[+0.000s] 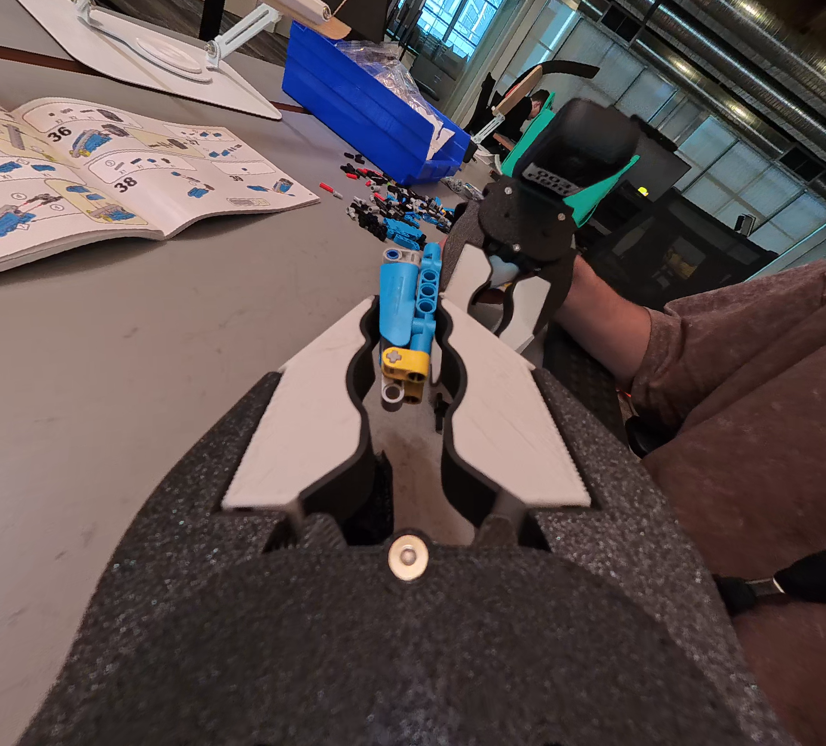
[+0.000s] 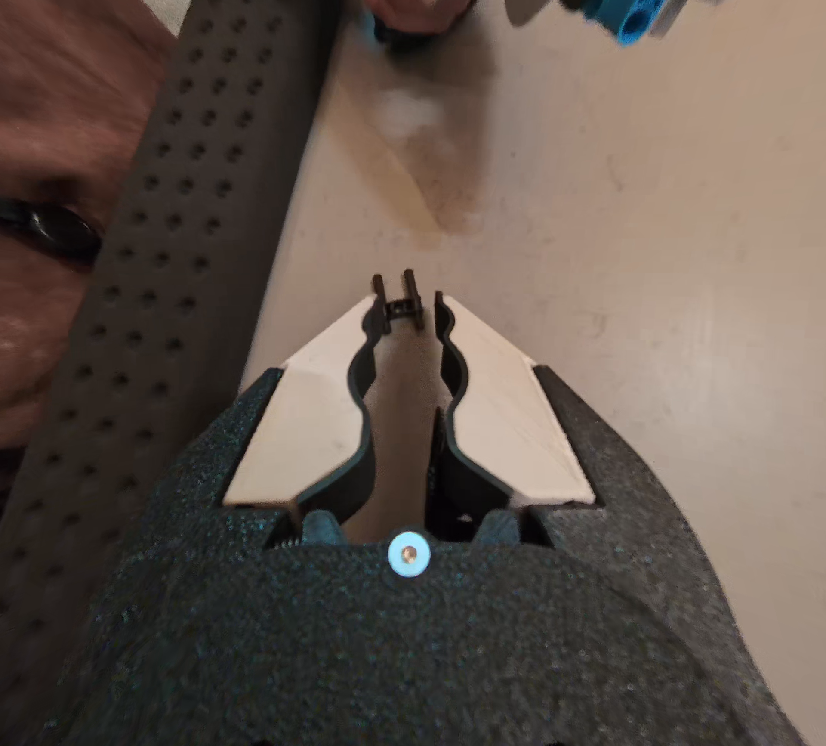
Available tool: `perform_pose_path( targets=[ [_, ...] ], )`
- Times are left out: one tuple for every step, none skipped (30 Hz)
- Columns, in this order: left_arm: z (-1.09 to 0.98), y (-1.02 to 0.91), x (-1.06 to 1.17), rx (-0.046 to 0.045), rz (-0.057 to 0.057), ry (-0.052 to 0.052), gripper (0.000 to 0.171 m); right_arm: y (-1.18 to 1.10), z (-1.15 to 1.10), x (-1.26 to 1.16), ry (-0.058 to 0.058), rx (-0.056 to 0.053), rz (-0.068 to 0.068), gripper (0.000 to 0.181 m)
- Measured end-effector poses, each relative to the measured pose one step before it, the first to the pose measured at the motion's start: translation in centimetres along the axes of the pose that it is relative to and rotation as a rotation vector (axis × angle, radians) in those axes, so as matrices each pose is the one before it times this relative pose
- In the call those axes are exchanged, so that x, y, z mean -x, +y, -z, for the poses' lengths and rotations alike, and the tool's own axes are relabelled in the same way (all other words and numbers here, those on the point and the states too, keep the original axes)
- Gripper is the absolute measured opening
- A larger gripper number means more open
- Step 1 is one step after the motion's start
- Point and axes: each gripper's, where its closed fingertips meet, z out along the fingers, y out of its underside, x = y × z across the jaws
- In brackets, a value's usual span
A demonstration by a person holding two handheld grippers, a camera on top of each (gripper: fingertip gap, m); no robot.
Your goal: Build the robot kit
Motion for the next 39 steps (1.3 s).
perform_pose_path(
  targets=[
    [-0.017, 0.011, 0.0, 0.00064, -0.0012, 0.0001, 0.023, 0.453, -0.226, 0.019, -0.0005, 0.0221, 0.0055, 0.025],
    [-0.007, 0.011, -0.024, 0.00098, -0.0007, 0.0008, 0.023, 0.366, -0.282, 0.077, -0.0031, 0.021, 0.0093, 0.025],
    [-0.002, 0.016, -0.004, 0.00083, 0.0001, 0.001, 0.023, 0.183, -0.292, -0.01, 0.0028, 0.0115, 0.0092, 0.025],
    [-0.011, 0.006, -0.011, 0.00049, 0.0004, 0.0006, 0.023, 0.024, -0.245, -0.045, 0.0, 0.0004, 0.001, 0.026],
    [0.002, 0.004, -0.006, 0.00025, -0.0002, 0.0006, 0.023, 0.037, -0.159, -0.118, 0.0011, -0.0003, -0.0011, 0.024],
    [-0.011, 0.005, -0.013, 0.00044, 0.0, 0.0009, 0.023, -0.038, -0.011, -0.065, -0.0013, -0.0069, 0.0043, 0.023],
    [-0.01, 0.008, -0.014, 0.00064, 0.0002, 0.0009, 0.023, 0.006, -0.004, -0.137, 0.005, -0.0052, 0.0098, 0.02],
    [-0.007, 0.013, -0.003, 0.00106, -0.0002, 0.0003, 0.023, 0.004, -0.024, -0.113, 0.0069, -0.0042, 0.0115, 0.017],
    [-0.009, 0.016, -0.014, 0.00073, -0.0007, 0.0005, 0.023, -0.004, -0.027, -0.054, 0.0049, -0.0029, 0.0083, 0.016],
    [-0.016, 0.012, -0.009, 0.00071, -0.0006, 0.0004, 0.023, -0.015, 0.001, -0.077, 0.006, -0.0019, 0.0079, 0.015],
    [-0.02, 0.012, -0.011, 0.00115, -0.0006, -0.0002, 0.023, -0.007, 0.001, -0.06, 0.0039, -0.0022, 0.007, 0.013],
    [-0.002, 0.002, 0.003, 0.00058, -0.001, -0.0005, 0.023, -0.015, 0.007, 0.001, -0.0016, -0.0032, 0.002, 0.014],
    [-0.002, -0.006, -0.01, -0.00033, -0.0008, -0.0001, 0.023, -0.066, 0.013, -0.014, -0.0034, -0.0053, -0.0042, 0.015],
    [0.01, -0.007, 0.006, -0.0006, -0.0001, -0.0004, 0.023, -0.204, 0.032, -0.018, -0.0047, -0.0124, -0.0065, 0.017],
    [0.01, -0.026, 0.014, -0.00084, 0.0003, -0.0006, 0.023, -0.319, 0.092, -0.187, 0.0039, -0.019, -0.0079, 0.019],
    [0.01, -0.016, 0.013, -0.0007, 0.0008, -0.0004, 0.023, -0.458, 0.136, -0.286, 0.0057, -0.0269, -0.0132, 0.02],
    [-0.009, -0.007, 0.026, -0.00026, 0.0009, -0.0007, 0.023, -0.697, 0.168, -0.351, 0.0018, -0.0444, -0.0229, 0.021],
    [-0.012, -0.005, 0.017, 0.00026, 0.0005, -0.0007, 0.023, -0.678, 0.166, -0.41, -0.0027, -0.0443, -0.0361, 0.021],
    [-0.015, 0.006, 0.013, 0.00081, -0.0003, -0.0004, 0.023, -0.385, 0.094, -0.355, -0.0103, -0.0258, -0.0377, 0.024],
    [-0.027, 0.014, -0.008, 0.00106, -0.0013, -0.0005, 0.023, 0.003, 0.004, -0.267, -0.0112, -0.0018, -0.0288, 0.03],
    [-0.011, 0.016, -0.019, 0.00122, -0.0021, -0.0006, 0.023, 0.193, -0.076, -0.153, -0.0061, 0.0102, -0.0153, 0.033],
    [-0.02, 0.026, -0.019, 0.00115, -0.0021, -0.0006, 0.023, 0.216, -0.154, 0.131, -0.005, 0.0114, 0.0086, 0.033],
    [-0.009, 0.013, -0.006, 0.00063, -0.0017, -0.0008, 0.023, 0.171, -0.198, 0.089, 0.0102, 0.0121, 0.0195, 0.033],
    [0.008, -0.007, -0.003, -0.0001, -0.0014, -0.0011, 0.023, 0.096, -0.231, 0.204, 0.008, 0.0132, 0.0238, 0.033],
    [0.005, 0.001, 0.005, -0.00026, -0.0004, -0.0006, 0.023, -0.025, -0.237, 0.265, 0.0046, 0.0089, 0.0241, 0.033],
    [-0.006, -0.003, 0.009, 0.00009, 0.0002, -0.0004, 0.023, -0.088, -0.184, 0.132, 0.0088, 0.0064, 0.0175, 0.033],
    [-0.008, 0.0, 0.001, 0.00075, 0.0, -0.0005, 0.023, -0.079, -0.129, 0.031, 0.0066, 0.0033, 0.0089, 0.032],
    [-0.015, 0.021, -0.008, 0.00088, -0.001, -0.0003, 0.023, 0.048, -0.126, 0.03, -0.0011, 0.0069, 0.0017, 0.032],
    [-0.018, 0.022, -0.019, 0.00139, -0.0016, -0.0001, 0.023, 0.181, -0.097, -0.075, 0.0022, 0.0109, -0.0001, 0.031],
    [-0.017, 0.013, -0.014, 0.00138, -0.0018, -0.0006, 0.023, 0.163, -0.063, -0.144, 0.0052, 0.0072, 0.0016, 0.031],
    [-0.019, 0.02, -0.014, 0.00127, -0.0014, -0.0005, 0.023, 0.092, -0.046, -0.046, -0.0007, 0.0031, -0.0006, 0.03],
    [-0.013, 0.017, 0.002, 0.00113, -0.0008, -0.0002, 0.023, 0.001, -0.031, 0.006, -0.0025, -0.0005, -0.0012, 0.029],
    [-0.009, 0.016, -0.005, 0.00072, -0.0006, -0.0002, 0.023, -0.067, -0.034, -0.032, 0.0006, -0.0024, 0.0006, 0.029],
    [-0.003, 0.0, -0.014, 0.00043, -0.0003, 0.0004, 0.023, -0.048, -0.05, 0.032, -0.001, -0.0001, 0.005, 0.027],
    [-0.006, 0.006, -0.005, 0.00024, -0.0003, 0.0001, 0.023, 0.037, -0.096, 0.093, -0.0022, 0.0035, 0.0095, 0.027],
    [-0.011, 0.004, 0.004, 0.00038, -0.0004, -0.0002, 0.023, -0.033, -0.106, 0.051, 0.0012, -0.0004, 0.008, 0.027],
    [-0.004, 0.01, -0.003, 0.0005, -0.0001, -0.0002, 0.023, -0.046, -0.061, 0.04, -0.0014, 0.0003, 0.0014, 0.026],
    [0.001, 0.013, 0.006, 0.00035, 0.0, 0.0, 0.023, 0.018, -0.044, 0.125, -0.0091, 0.0027, -0.0026, 0.026],
    [-0.008, 0.002, -0.003, -0.00007, -0.0001, -0.0002, 0.023, 0.04, -0.018, 0.105, -0.009, 0.0015, -0.0037, 0.026]
  ],
)
